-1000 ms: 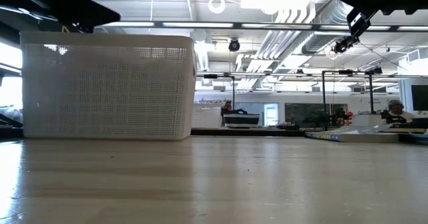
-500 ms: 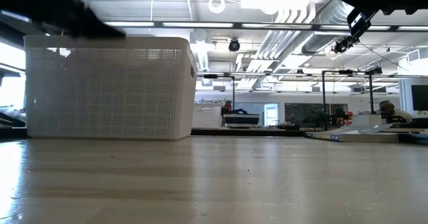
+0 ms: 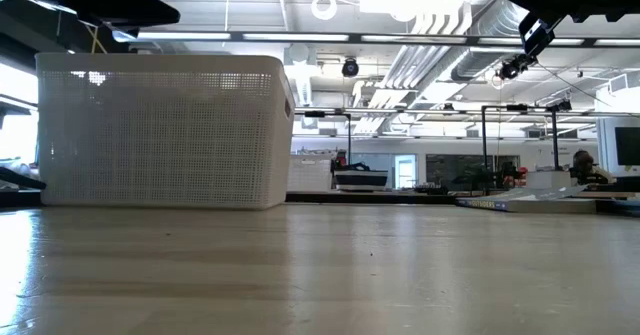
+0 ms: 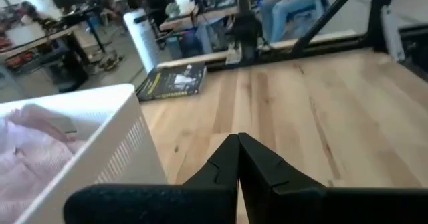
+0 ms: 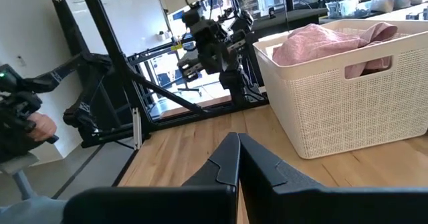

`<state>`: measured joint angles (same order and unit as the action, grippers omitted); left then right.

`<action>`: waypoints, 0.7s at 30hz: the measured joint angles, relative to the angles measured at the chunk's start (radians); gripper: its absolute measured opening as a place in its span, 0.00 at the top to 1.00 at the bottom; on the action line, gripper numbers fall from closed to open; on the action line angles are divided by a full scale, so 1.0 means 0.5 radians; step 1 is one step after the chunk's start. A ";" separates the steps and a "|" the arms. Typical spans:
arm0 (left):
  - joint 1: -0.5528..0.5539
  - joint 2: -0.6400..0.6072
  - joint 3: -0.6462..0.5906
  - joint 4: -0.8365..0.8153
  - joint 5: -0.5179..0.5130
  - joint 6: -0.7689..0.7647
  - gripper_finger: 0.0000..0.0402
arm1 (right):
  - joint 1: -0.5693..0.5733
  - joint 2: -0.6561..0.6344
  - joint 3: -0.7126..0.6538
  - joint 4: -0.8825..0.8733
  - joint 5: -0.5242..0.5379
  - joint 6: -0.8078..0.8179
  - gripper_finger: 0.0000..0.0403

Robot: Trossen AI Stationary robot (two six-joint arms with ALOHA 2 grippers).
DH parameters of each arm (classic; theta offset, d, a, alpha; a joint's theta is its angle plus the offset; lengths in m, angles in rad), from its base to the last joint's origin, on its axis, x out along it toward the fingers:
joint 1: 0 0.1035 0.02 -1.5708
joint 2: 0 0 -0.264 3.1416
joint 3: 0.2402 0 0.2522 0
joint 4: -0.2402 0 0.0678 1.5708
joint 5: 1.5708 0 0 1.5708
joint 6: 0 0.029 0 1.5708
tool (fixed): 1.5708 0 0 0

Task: Sort clothes
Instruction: Return to Home Position

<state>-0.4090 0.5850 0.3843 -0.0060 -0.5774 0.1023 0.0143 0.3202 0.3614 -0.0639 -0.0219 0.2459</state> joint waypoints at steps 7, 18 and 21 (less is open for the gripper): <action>0.021 0.086 -0.001 0.024 0.014 -0.125 1.00 | 0.000 0.000 0.000 -0.010 0.000 -0.022 1.00; 0.368 0.156 -0.474 1.015 0.494 -0.452 1.00 | 0.000 0.000 0.000 -0.015 0.000 0.021 1.00; 0.455 0.134 -0.513 0.942 0.522 -0.448 1.00 | 0.000 0.000 0.000 -0.015 0.000 0.016 1.00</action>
<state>-0.1816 0.6522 0.1280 0.4651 -0.3163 -0.1217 0.0143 0.3202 0.3614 -0.0716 -0.0219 0.2539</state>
